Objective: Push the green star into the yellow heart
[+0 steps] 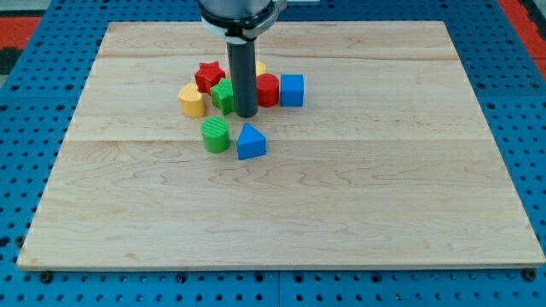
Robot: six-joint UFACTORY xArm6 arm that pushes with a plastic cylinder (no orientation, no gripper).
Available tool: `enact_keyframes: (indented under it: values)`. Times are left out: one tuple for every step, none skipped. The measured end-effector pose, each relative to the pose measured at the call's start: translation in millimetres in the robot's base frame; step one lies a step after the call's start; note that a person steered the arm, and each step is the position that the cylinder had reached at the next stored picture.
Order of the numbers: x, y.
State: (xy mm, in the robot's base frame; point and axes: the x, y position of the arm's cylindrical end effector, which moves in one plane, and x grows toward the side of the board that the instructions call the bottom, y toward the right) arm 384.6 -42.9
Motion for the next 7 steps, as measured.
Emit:
enact_keyframes:
  values:
    - [-22.1, -3.1]
    - [-31.1, -15.0]
    - [-60.4, -8.9]
    - [-57.4, -13.4]
    - [-75.6, -31.7]
    - [-81.0, -40.3]
    - [-75.2, -55.7]
